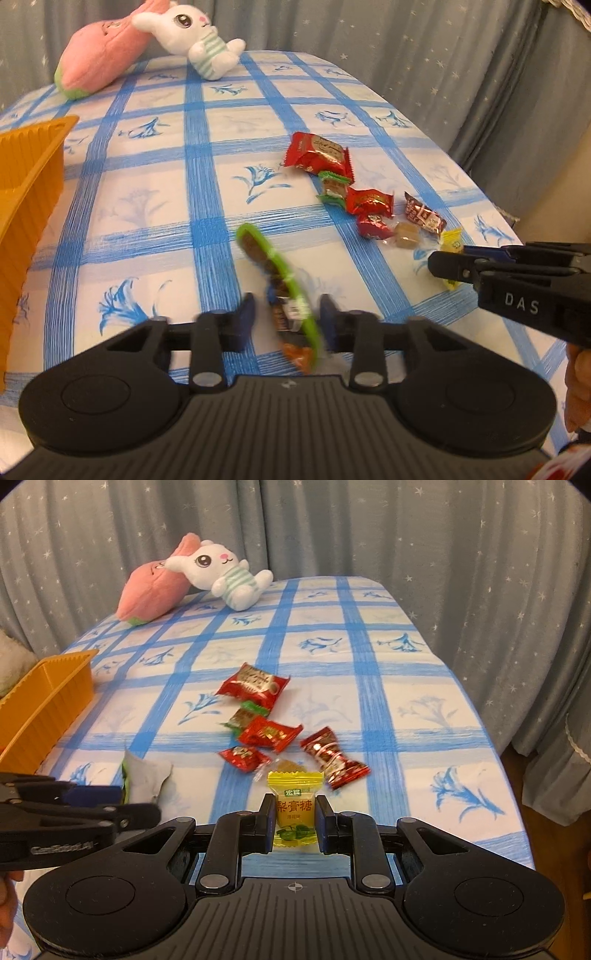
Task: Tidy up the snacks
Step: 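Carry the green-edged wrapper and yellow candy over the orange tray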
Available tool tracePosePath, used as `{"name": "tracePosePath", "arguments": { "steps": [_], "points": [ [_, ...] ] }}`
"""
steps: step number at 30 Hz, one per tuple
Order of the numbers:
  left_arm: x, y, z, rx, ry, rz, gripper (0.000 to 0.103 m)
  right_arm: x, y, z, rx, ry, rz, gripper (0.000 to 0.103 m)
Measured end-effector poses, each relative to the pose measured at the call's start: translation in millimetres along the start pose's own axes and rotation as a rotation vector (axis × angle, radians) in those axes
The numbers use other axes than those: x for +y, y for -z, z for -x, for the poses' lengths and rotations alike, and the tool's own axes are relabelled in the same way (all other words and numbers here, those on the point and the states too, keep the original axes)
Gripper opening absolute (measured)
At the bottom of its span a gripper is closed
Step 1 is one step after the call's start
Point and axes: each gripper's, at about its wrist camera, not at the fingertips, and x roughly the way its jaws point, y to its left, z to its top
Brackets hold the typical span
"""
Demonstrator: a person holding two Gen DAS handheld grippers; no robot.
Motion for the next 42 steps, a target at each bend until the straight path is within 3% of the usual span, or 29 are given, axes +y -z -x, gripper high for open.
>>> {"name": "tracePosePath", "arguments": {
  "steps": [10, 23, 42],
  "points": [
    [7, 12, 30, -0.009, -0.016, 0.006, 0.020, 15, 15, 12, -0.017, -0.003, -0.068, 0.022],
    [27, 34, 114, -0.073, -0.028, 0.040, 0.020, 69, 38, 65, -0.039, -0.009, -0.117, 0.022],
    [75, 59, 211, -0.171, -0.099, 0.102, 0.020, 161, 28, 120, -0.109, -0.106, 0.009, 0.022]
  ]
}}
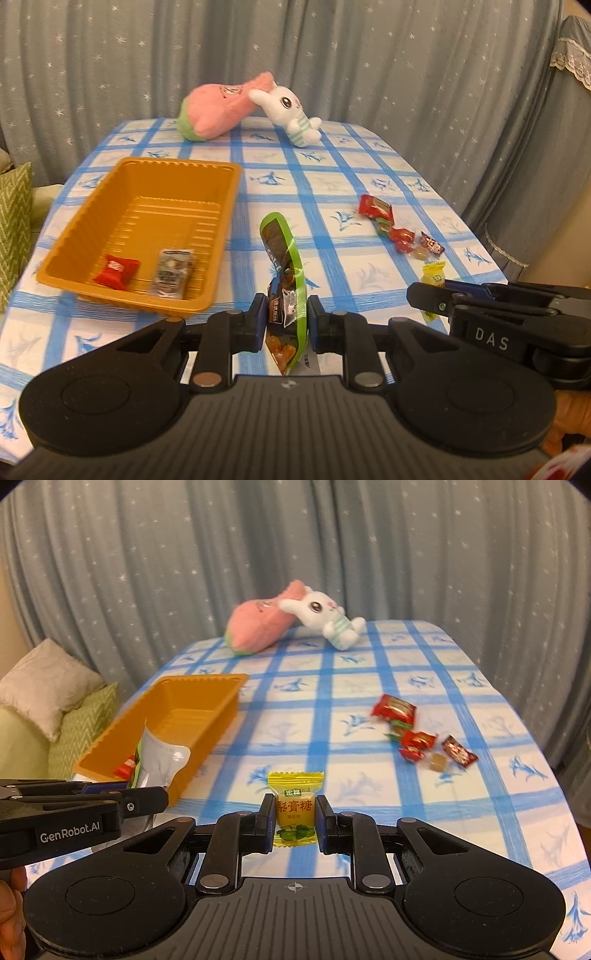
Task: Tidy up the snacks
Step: 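Carry the green-edged wrapper and yellow candy over the orange tray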
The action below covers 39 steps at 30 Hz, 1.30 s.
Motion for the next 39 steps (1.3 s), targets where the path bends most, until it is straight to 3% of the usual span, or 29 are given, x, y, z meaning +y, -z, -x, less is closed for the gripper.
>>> {"name": "tracePosePath", "arguments": {
  "steps": [21, 39],
  "points": [
    [74, -13, 34, -0.044, -0.074, 0.056, 0.020, 80, -17, -19, 0.005, -0.105, 0.110, 0.022],
    [123, -43, 14, -0.032, -0.115, 0.044, 0.020, 119, -47, -64, 0.021, -0.161, 0.139, 0.022]
  ]
}}
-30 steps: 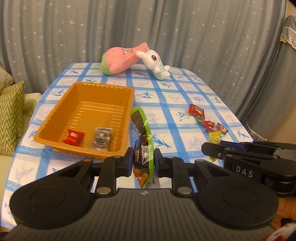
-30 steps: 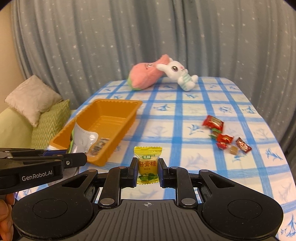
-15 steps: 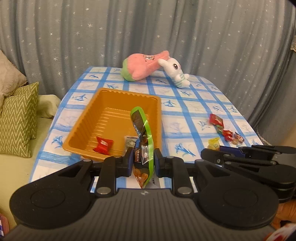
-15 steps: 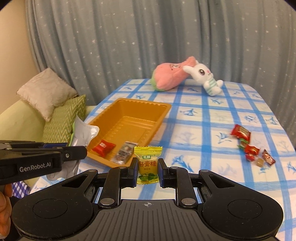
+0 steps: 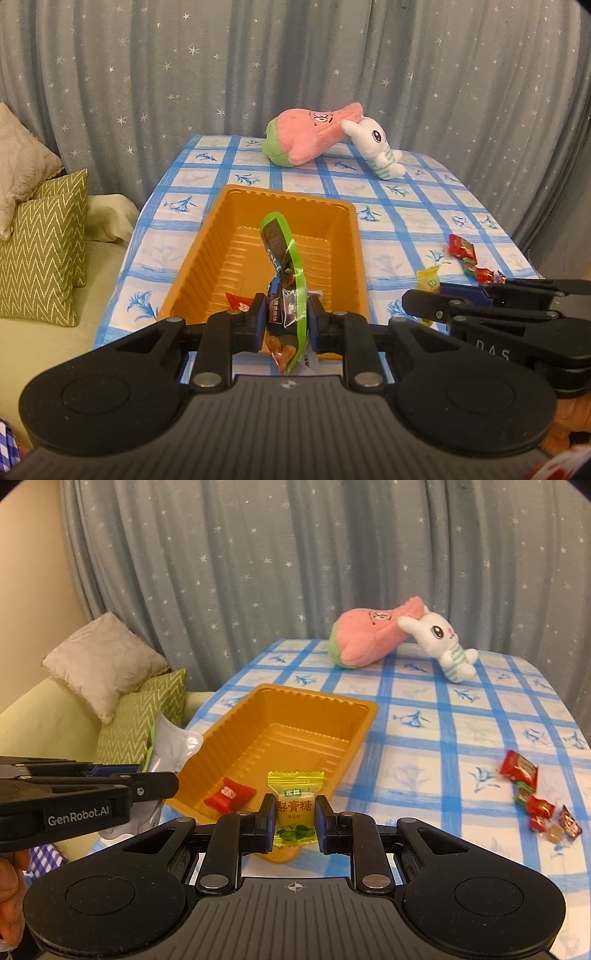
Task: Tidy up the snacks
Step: 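Carry the green-edged wrapper and yellow candy over the orange tray, then open the left gripper into the tray while the right drops the yellow candy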
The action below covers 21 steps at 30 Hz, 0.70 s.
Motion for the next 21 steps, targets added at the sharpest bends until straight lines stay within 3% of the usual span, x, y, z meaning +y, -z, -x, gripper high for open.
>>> {"name": "tracePosePath", "arguments": {
  "steps": [21],
  "points": [
    [25, -24, -65, 0.047, -0.009, -0.062, 0.020, -7, -31, -63, 0.029, 0.002, -0.018, 0.022]
  ]
}}
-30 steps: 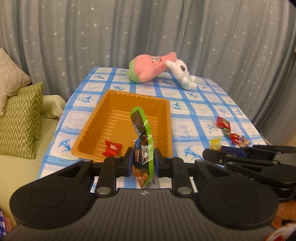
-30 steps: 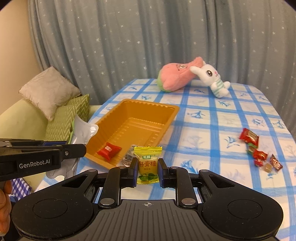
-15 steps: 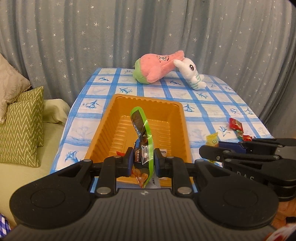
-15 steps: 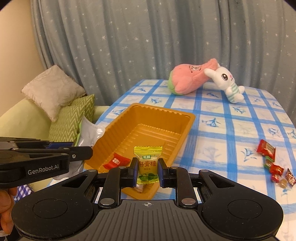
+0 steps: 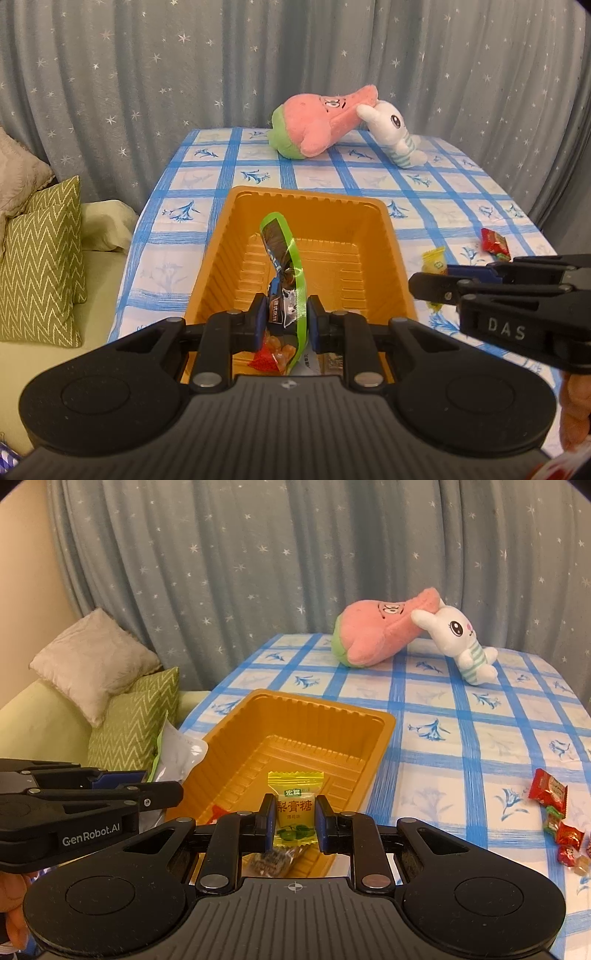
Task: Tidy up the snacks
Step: 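Open the left gripper into the tray while the right drops the yellow candy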
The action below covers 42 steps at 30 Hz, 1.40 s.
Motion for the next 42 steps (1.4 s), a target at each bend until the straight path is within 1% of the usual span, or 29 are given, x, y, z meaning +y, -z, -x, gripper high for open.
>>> {"name": "tracePosePath", "arguments": {
  "steps": [13, 15, 21, 28, 31, 34, 35, 36, 37, 38, 39, 42],
  "points": [
    [0, -4, -33, 0.049, 0.024, -0.032, 0.021, -10, -5, -20, 0.017, 0.009, -0.028, 0.022],
    [0, -5, -33, 0.044, 0.011, -0.036, 0.021, -11, -4, -21, 0.020, 0.010, -0.032, 0.022],
    [12, -2, -25, 0.027, -0.013, 0.008, 0.021, -12, -2, -22, 0.028, 0.008, -0.046, 0.022],
    [20, 1, -17, 0.018, -0.028, 0.033, 0.022, -8, -2, -25, 0.035, -0.015, -0.056, 0.022],
    [22, 1, -14, 0.011, -0.032, 0.043, 0.024, -4, -4, -27, 0.036, -0.035, -0.060, 0.022],
    [25, 1, -11, 0.003, -0.036, 0.057, 0.028, -2, -6, -28, 0.025, -0.062, -0.070, 0.023],
    [25, 1, -10, 0.001, -0.037, 0.060, 0.029, -2, -7, -29, 0.024, -0.070, -0.075, 0.027],
    [25, 2, -9, 0.000, -0.039, 0.062, 0.030, -2, -8, -29, 0.019, -0.071, -0.083, 0.047],
    [25, 1, -8, -0.002, -0.040, 0.065, 0.030, -4, -9, -27, 0.008, -0.069, -0.093, 0.060],
    [24, 2, -6, -0.003, -0.039, 0.066, 0.031, -7, -8, -24, -0.012, -0.065, -0.110, 0.070],
    [24, 2, -5, -0.005, -0.039, 0.066, 0.031, -10, -8, -20, -0.025, -0.067, -0.123, 0.070],
    [20, 3, 1, -0.011, -0.036, 0.072, 0.032, -19, -6, -10, -0.030, -0.050, -0.143, 0.070]
  ]
}}
